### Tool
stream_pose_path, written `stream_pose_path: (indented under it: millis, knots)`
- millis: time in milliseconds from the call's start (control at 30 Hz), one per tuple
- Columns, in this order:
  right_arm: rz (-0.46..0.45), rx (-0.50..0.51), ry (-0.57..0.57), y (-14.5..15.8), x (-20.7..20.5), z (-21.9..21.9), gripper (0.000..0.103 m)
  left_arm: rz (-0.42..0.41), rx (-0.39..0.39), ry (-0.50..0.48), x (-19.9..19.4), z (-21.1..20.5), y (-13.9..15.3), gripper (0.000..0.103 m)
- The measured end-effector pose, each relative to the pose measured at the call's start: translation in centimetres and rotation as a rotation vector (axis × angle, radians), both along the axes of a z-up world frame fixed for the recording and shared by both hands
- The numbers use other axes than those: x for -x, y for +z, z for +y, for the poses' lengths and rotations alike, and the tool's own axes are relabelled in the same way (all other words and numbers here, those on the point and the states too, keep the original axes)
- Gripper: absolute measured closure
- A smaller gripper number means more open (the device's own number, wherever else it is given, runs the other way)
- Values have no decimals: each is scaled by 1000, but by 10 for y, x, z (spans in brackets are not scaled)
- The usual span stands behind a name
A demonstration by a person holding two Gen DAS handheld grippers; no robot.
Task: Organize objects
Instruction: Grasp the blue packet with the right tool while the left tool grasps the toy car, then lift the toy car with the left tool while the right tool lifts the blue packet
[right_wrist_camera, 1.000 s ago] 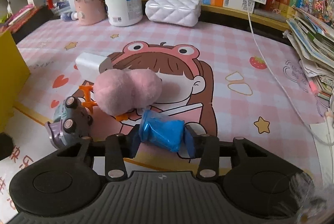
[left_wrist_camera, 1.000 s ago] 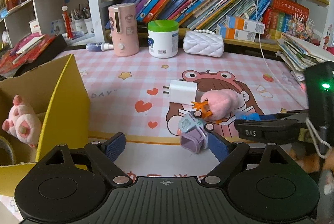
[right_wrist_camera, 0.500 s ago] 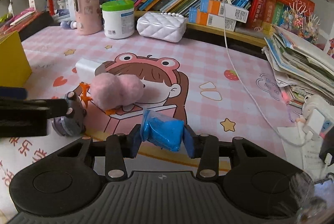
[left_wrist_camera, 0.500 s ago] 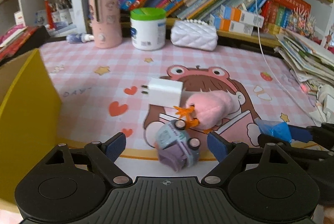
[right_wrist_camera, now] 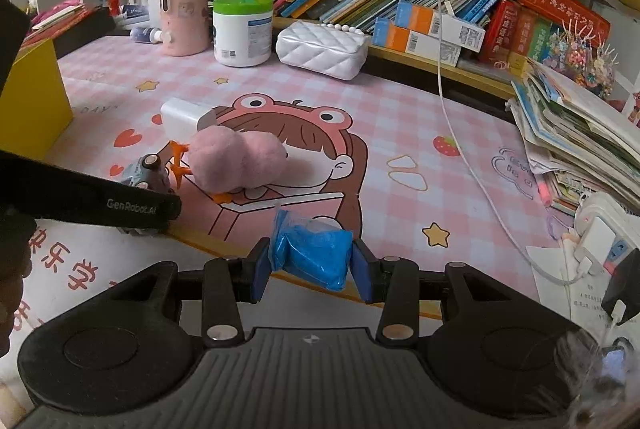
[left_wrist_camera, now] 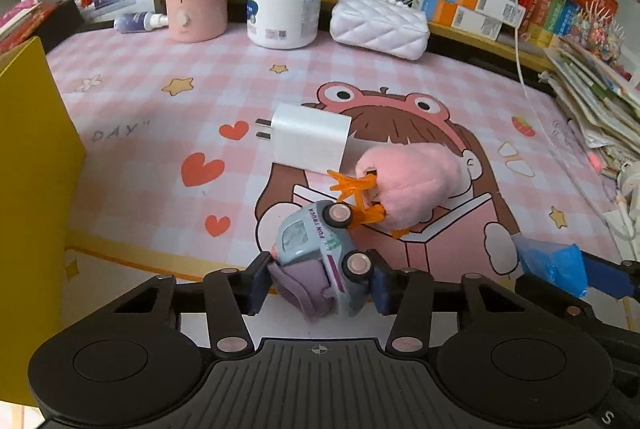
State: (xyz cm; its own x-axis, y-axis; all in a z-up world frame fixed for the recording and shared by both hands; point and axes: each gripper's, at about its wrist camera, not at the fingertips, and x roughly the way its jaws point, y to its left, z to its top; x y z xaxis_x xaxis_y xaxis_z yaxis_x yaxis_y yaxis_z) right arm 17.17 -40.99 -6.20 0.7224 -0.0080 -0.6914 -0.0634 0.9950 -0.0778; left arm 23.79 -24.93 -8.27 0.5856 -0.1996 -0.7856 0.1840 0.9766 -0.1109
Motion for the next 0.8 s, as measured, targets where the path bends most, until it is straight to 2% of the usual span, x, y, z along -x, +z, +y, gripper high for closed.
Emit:
stream_pose_path:
  millis: [433,800]
  knots:
    - [23,-52,18,8,6,17,64,-30,87,5,33,29,30,56]
    - [33,-88,15,20,24,40,64,-99,149,8,83,70,59,56]
